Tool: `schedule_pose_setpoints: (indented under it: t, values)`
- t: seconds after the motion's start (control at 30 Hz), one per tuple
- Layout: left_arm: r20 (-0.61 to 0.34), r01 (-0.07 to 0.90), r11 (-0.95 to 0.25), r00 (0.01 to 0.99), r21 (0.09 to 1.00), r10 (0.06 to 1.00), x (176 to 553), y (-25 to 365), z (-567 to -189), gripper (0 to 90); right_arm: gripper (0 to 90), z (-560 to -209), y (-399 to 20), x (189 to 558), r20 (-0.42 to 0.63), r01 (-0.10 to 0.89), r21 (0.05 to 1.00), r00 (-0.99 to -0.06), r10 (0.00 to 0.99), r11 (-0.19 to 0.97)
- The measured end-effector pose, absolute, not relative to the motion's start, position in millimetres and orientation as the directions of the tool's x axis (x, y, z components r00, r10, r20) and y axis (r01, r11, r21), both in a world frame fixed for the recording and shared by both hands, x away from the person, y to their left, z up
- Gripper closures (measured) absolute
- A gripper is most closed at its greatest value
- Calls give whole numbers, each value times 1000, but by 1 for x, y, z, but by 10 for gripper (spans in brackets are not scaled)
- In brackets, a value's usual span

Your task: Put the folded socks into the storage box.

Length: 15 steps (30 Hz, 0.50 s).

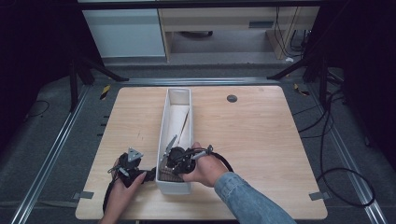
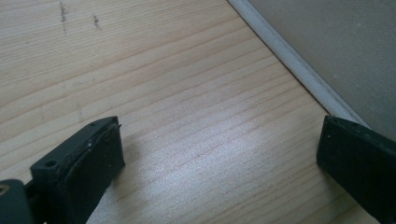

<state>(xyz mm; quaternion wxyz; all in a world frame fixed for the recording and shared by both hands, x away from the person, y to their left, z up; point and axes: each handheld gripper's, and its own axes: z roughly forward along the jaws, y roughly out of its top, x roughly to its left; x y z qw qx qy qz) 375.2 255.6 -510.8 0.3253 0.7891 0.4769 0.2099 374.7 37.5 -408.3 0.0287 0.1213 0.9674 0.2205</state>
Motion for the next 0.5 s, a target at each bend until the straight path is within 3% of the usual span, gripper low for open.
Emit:
schedule_pose_setpoints:
  t: [0.5]
  values:
    - [21, 616, -334, 457, 713, 889, 375, 256, -511, 0, 900, -392, 30, 374, -23, 214, 473, -967, 255, 855]
